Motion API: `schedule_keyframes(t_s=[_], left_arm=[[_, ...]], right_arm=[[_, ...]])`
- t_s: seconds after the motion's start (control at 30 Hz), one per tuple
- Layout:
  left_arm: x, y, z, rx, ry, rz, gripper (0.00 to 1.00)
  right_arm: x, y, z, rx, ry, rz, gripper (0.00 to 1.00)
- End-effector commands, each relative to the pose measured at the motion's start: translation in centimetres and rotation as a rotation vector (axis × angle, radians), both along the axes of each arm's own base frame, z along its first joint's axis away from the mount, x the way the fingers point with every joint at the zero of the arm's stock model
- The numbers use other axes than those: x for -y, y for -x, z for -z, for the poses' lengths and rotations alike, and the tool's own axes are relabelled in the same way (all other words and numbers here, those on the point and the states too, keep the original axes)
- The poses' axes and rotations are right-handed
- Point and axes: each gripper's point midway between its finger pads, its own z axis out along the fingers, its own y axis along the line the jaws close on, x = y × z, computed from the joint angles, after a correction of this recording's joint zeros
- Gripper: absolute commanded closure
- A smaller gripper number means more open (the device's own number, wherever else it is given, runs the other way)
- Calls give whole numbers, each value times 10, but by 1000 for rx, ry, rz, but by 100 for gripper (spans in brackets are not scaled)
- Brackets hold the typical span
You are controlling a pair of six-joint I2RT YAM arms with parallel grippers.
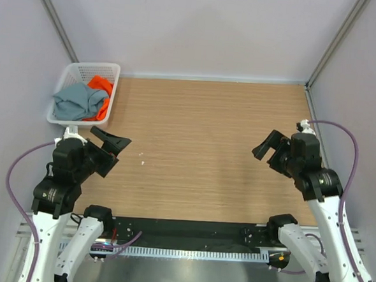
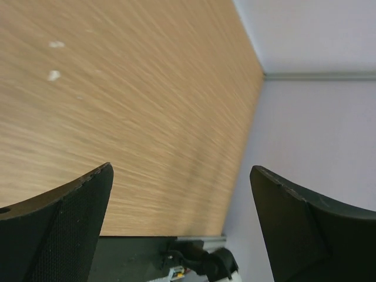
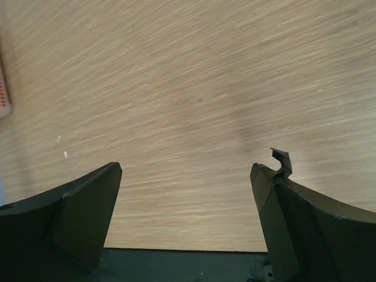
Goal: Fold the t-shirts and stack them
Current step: Grab the tshirt from the pile
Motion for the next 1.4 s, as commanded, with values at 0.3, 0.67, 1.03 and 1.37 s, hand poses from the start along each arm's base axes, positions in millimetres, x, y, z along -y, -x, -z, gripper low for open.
schedule_keyframes(t_s=[0.3,0.67,1.03,1.37], left_arm=[[-8,-80,-27,-4,-106,-46,0],[-204,-153,33,-486,-495,-552,24],[-282,-243,84,-483,-564,-554,39],[-290,-289,126,-480,-525,-523,44]], right_arm=[[-53,-15,-17,-146,56,-414,0],[-100,-16,-11,-188,122,-605,7],[-86,-39,-17,-154,204,-499,9],[-78,-47,-17,-160,216,-413,9]])
